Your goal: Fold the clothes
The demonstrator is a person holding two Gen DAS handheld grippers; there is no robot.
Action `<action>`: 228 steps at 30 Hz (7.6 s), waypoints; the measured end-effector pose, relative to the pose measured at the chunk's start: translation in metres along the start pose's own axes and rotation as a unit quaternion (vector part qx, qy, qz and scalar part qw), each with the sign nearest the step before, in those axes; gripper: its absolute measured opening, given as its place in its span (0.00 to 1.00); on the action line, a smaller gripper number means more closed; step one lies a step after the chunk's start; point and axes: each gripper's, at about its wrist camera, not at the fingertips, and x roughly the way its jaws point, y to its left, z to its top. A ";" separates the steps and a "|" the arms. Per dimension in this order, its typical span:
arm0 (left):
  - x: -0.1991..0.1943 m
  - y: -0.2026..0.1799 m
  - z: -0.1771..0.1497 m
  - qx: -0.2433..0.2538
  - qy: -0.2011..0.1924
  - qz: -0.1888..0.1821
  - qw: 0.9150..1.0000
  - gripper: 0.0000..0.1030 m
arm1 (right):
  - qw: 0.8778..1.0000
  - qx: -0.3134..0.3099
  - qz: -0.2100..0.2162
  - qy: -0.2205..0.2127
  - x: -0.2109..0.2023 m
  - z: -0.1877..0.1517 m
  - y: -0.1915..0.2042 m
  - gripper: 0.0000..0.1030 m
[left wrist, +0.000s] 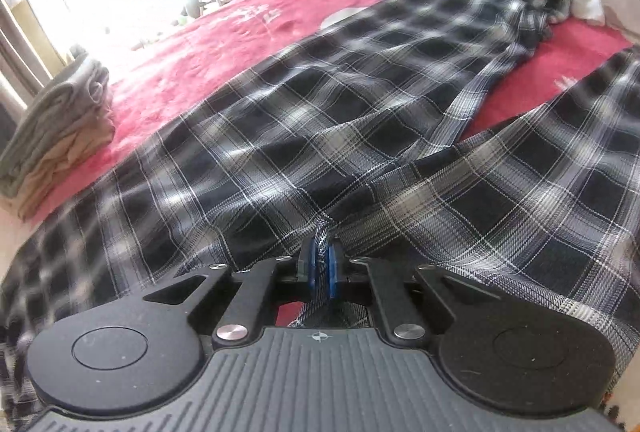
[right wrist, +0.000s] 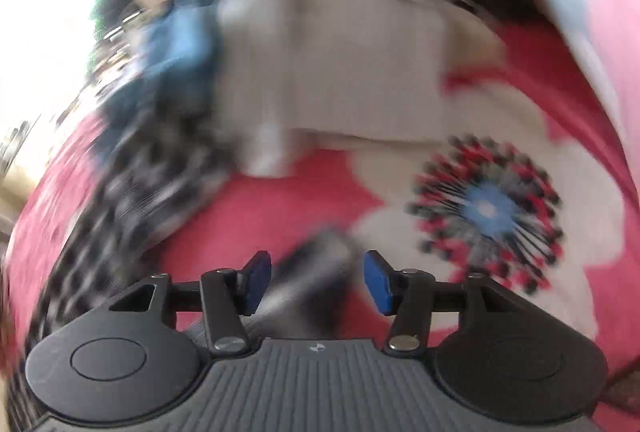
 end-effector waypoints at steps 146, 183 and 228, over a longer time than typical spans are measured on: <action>-0.220 0.181 -0.306 -0.713 0.059 0.087 0.694 0.52 | 0.975 0.185 0.032 0.116 0.007 -0.075 -0.021 0.24; -0.168 0.217 -0.276 -0.678 0.066 0.100 0.725 0.32 | 0.992 0.088 -0.057 0.076 -0.019 -0.079 -0.031 0.02; -0.137 0.209 -0.237 -0.650 0.139 0.204 0.718 0.42 | 0.978 0.027 0.051 0.203 -0.044 -0.102 -0.035 0.37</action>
